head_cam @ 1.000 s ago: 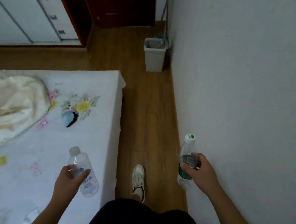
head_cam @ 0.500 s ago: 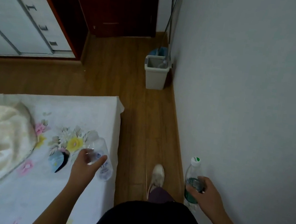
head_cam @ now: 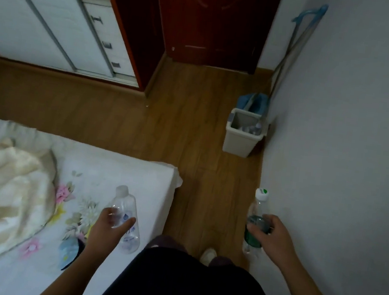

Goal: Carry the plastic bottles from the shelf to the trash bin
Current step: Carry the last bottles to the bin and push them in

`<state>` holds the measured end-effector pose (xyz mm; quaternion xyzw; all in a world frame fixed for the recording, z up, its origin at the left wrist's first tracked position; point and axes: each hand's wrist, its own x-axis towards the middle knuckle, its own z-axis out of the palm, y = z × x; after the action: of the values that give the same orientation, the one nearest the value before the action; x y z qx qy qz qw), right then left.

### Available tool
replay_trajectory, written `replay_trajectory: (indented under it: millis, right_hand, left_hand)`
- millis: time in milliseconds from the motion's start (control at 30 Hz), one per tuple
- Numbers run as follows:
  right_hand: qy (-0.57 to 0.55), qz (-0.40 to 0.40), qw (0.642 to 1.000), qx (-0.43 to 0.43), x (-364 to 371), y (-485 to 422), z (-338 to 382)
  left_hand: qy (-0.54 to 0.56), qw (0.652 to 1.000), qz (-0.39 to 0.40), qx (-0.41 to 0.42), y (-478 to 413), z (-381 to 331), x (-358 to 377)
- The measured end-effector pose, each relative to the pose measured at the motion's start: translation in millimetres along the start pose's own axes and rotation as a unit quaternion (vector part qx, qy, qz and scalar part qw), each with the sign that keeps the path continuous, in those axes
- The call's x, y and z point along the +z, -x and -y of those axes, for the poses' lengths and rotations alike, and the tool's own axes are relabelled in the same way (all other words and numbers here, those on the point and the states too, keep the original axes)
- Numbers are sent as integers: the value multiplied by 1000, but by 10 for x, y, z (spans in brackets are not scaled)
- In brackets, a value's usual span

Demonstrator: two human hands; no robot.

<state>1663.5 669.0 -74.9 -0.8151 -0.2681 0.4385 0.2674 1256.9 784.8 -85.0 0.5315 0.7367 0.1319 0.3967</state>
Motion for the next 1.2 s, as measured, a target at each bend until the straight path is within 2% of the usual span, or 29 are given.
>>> replay_trajectory:
  millis: [167, 300, 433, 533, 767, 900, 1033, 1200]
  right_hand:
    - [22, 24, 998, -58, 5, -981, 979]
    - [37, 22, 998, -47, 129, -1666, 1499]
    - [23, -5, 1000, -7, 168, -2096, 1784]
    - [15, -21, 1000, 18, 127, -2334, 1883]
    - [26, -62, 993, 92, -68, -2808, 1849]
    - [31, -71, 991, 110, -223, -3295, 1978]
    - [6, -75, 991, 114, -393, -3861, 2408]
    - [-23, -58, 996, 61, -576, -4653, 3154]
  left_hand:
    - [30, 997, -26, -70, -591, -147, -89]
    - [21, 996, -23, -86, -1314, -346, -117]
    - [24, 997, 0, -74, -2014, -933, -168]
    - [1, 999, 41, -13, -2552, -1506, -183]
    - [14, 992, 117, 50, -3724, -2566, -53]
    - [26, 992, 109, 54, -4108, -3175, 128]
    - [13, 994, 101, 38, -4543, -3566, 223]
    - [-4, 996, 77, 40, -5146, -4147, 246]
